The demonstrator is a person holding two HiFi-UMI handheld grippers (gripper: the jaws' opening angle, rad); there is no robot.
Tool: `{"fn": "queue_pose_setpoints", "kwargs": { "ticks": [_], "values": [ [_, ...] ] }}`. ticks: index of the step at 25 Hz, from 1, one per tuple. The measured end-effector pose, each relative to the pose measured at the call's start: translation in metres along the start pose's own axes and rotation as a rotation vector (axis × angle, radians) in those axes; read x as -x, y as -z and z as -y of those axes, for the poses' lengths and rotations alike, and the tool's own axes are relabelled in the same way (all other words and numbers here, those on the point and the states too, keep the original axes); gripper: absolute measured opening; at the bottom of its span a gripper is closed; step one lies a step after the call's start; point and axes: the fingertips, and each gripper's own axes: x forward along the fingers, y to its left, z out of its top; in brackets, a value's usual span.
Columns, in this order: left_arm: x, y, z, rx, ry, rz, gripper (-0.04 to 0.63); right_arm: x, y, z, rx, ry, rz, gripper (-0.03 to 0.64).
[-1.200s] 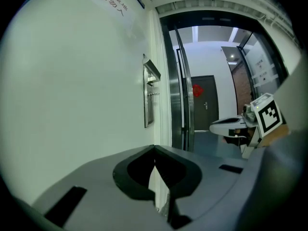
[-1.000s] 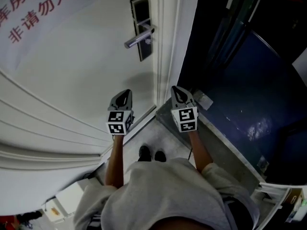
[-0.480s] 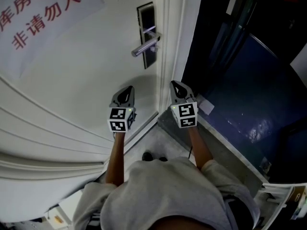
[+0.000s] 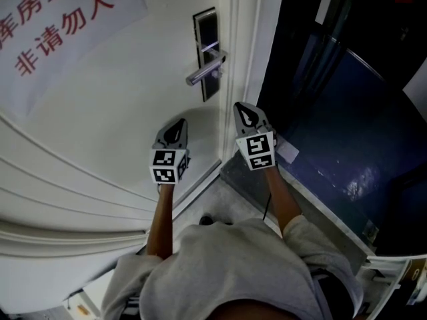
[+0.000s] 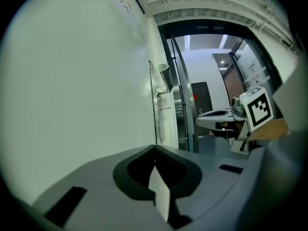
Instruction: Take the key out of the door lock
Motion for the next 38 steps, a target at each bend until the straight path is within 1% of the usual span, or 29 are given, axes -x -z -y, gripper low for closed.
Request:
{"fn": "queue_pose_setpoints", "kwargs": {
  "ticks": [3,7,11,18,20,26,30,31,32,33,38],
  "values": [
    [-0.002,0.002,-0.003,0.003,0.000,-0.003,0.018,-0.011,-0.013,-0.001,0.103,-0.011,0.010,0.023],
    [-0.004,0.005,-0.004,0.008,0.004,-0.007,0.018,-0.025,-0.030,-0.002,0.341,-0.013,0.011,0.023],
    [-0.007,0.008,-0.004,0.021,0.012,-0.011,0.018,-0.036,-0.039,0.000,0.551,-0.011,0.007,0.023],
    [-0.011,0.014,-0.002,0.026,0.028,-0.020,0.018,-0.053,-0.043,-0.001,0.954,-0.011,-0.022,0.023],
    [-0.011,0.015,-0.002,0.027,0.030,-0.022,0.018,-0.056,-0.041,-0.002,1.036,-0.013,-0.031,0.023],
    [-0.013,0.018,-0.003,0.027,0.031,-0.027,0.018,-0.064,-0.033,0.000,1.132,-0.003,-0.051,0.023],
    [-0.015,0.018,0.002,0.015,0.043,-0.031,0.018,-0.068,-0.029,0.001,1.100,-0.017,-0.060,0.029],
    [-0.015,0.019,0.003,0.014,0.047,-0.032,0.018,-0.069,-0.028,0.000,1.094,-0.026,-0.063,0.061],
    [-0.016,0.019,0.004,0.014,0.050,-0.033,0.018,-0.071,-0.027,0.000,1.094,-0.034,-0.065,0.119],
    [-0.016,0.019,0.005,0.015,0.052,-0.035,0.018,-0.072,-0.027,-0.001,1.099,-0.036,-0.066,0.141],
    [-0.017,0.019,0.010,0.022,0.065,-0.032,0.018,-0.082,-0.030,0.003,1.136,0.001,-0.068,0.144]
  ]
}}
